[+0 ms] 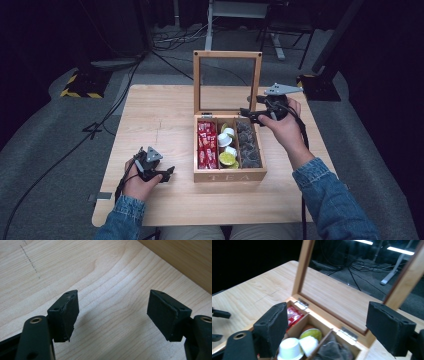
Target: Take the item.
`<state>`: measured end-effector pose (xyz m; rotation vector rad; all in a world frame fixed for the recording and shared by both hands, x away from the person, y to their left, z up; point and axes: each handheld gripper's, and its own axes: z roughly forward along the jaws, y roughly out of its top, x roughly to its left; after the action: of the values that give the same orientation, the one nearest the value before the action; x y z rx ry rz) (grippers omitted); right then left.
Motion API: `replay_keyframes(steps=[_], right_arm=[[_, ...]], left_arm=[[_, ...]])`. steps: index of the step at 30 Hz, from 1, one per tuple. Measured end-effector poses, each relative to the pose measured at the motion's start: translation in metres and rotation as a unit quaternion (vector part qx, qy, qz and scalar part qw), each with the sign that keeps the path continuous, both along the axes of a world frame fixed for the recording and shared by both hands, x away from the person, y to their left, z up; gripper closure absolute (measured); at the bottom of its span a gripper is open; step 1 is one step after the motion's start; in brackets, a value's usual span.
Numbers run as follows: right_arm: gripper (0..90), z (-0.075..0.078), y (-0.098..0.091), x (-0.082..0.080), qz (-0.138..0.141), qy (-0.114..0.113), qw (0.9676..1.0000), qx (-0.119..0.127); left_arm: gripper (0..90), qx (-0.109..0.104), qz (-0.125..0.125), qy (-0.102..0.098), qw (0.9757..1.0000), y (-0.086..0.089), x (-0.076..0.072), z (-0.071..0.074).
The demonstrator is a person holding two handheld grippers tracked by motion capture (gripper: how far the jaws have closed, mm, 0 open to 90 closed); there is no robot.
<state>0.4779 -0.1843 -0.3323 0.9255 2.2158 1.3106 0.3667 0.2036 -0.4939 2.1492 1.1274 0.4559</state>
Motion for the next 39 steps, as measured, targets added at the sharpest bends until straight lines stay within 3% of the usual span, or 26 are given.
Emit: replay_keyframes(steps=[2, 5, 17, 21, 28, 32, 36, 39], right_arm=[[24.4, -0.004, 0.008, -0.006, 0.006, 0.01, 0.9999, 0.001], [29.9, -0.009, 0.015, -0.01, 0.021, 0.025, 0.9995, -0.001], [44.7, -0.034, 0.044, -0.02, 0.062, 0.05, 0.9966, -0.023], [49.1, -0.045, 0.056, -0.023, 0.076, 0.078, 0.9934, -0.035], [50.0, -0.062, 0.079, -0.028, 0.104, 0.09, 0.9886, -0.061], [50.5, -0.071, 0.091, -0.03, 0.105, 0.118, 0.9843, -0.078], [50.7, -0.08, 0.101, -0.034, 0.094, 0.161, 0.9788, -0.085], [50.5, -0.085, 0.108, -0.036, 0.098, 0.167, 0.9765, -0.094]], left_arm=[[25.5, 0.001, -0.002, -0.002, 1.0, 0.0, -0.001, -0.002], [25.5, -0.016, 0.004, -0.001, 0.9999, 0.003, -0.002, -0.007], [24.6, -0.012, 0.011, -0.003, 0.9999, 0.007, -0.008, -0.009], [24.5, -0.013, 0.014, -0.002, 0.9998, 0.008, -0.008, -0.01], [24.0, -0.015, 0.013, 0.003, 0.9998, 0.008, -0.008, -0.01], [23.7, -0.016, 0.012, 0.003, 0.9998, 0.008, -0.007, -0.01], [23.6, -0.016, 0.013, 0.002, 0.9998, 0.008, -0.007, -0.01], [23.6, -0.016, 0.013, 0.002, 0.9998, 0.008, -0.007, -0.01]])
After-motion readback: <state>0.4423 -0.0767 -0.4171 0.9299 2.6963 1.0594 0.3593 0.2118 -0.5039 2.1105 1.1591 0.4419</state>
